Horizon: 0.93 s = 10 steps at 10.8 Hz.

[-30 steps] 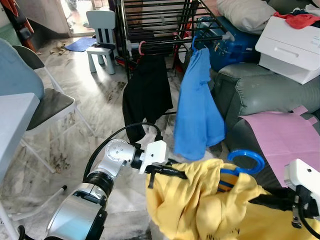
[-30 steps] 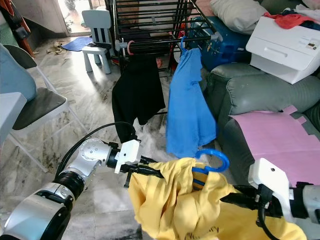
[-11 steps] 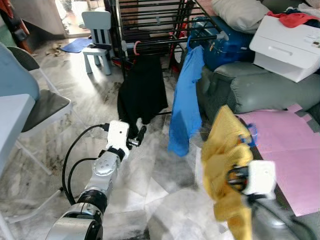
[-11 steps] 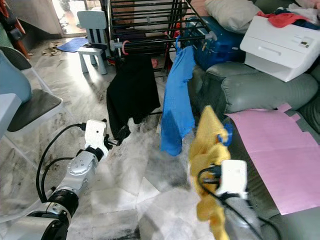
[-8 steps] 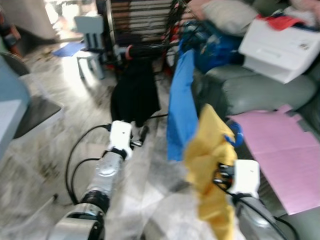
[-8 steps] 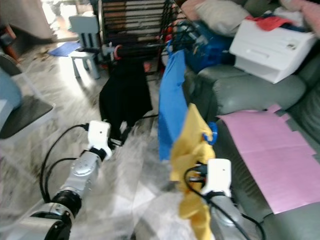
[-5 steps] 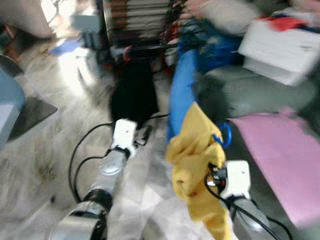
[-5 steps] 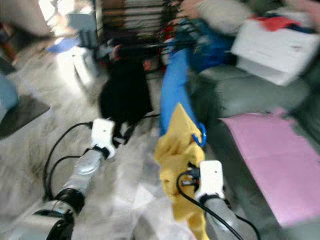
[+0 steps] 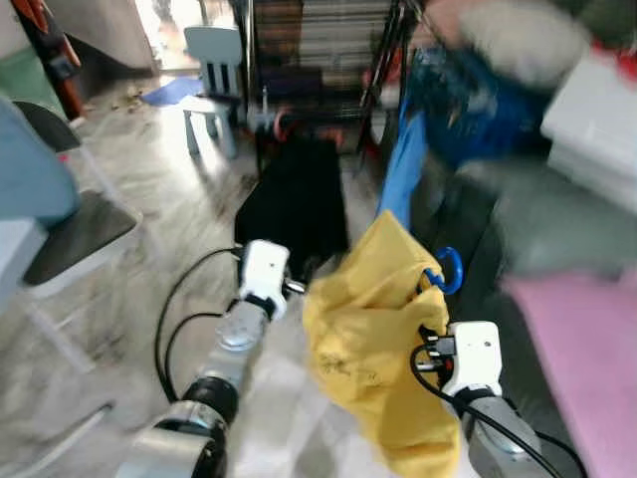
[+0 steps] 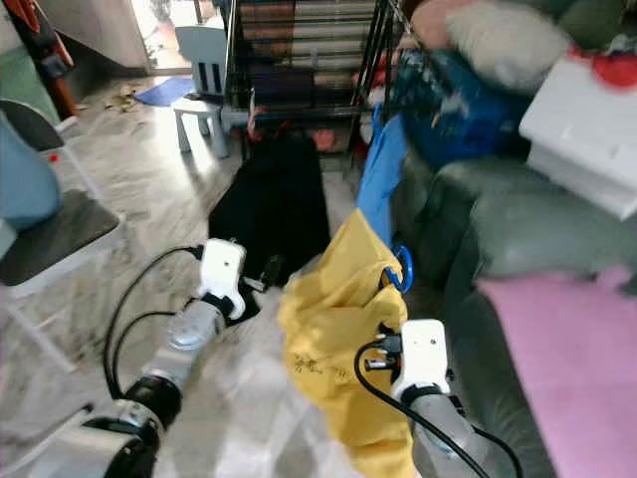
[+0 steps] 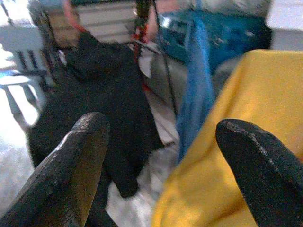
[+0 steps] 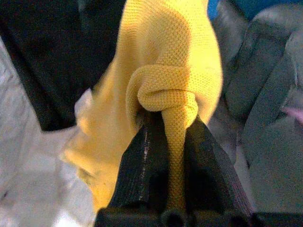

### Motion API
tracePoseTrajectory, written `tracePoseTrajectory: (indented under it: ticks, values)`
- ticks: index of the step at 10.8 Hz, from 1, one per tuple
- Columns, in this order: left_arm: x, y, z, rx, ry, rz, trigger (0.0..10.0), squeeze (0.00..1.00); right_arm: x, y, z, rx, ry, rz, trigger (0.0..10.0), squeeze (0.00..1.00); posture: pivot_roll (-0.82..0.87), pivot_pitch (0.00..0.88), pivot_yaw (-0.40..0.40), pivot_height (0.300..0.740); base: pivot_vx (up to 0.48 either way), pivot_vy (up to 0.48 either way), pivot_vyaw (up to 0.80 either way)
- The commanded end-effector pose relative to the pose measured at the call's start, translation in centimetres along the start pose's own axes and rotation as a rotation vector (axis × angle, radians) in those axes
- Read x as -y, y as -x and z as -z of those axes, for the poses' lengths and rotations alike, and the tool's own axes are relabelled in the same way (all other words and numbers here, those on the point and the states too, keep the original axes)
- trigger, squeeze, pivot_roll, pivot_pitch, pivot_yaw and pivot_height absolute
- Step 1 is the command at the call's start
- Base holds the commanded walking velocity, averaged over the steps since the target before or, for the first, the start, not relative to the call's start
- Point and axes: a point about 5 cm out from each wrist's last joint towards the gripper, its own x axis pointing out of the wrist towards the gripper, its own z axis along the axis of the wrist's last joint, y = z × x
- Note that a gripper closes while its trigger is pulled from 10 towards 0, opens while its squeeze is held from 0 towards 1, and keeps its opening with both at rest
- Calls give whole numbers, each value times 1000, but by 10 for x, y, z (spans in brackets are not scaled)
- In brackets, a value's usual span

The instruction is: Hang hanger

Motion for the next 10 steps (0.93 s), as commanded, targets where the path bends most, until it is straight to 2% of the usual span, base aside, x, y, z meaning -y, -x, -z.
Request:
tracePoseTrajectory:
  ticks: [1, 7, 10]
  values:
    - [-10, 1, 1, -17, -17, -29, 10000, 0, -7, -2, -15, 72, -4, -24, 10000, 0, -13, 0, -16, 740, 454, 0, 0]
    - [0, 2, 5, -36, -28, -4, 10000, 0, -13, -3, -11, 46, -9, -39, 10000, 0, -12, 0, -13, 740, 436, 0, 0]
    - [6, 3, 9, -52, -35, 0, 10000, 0, -15, -2, -7, 29, -6, -59, 10000, 0, -12, 0, -12, 740, 95, 0, 0]
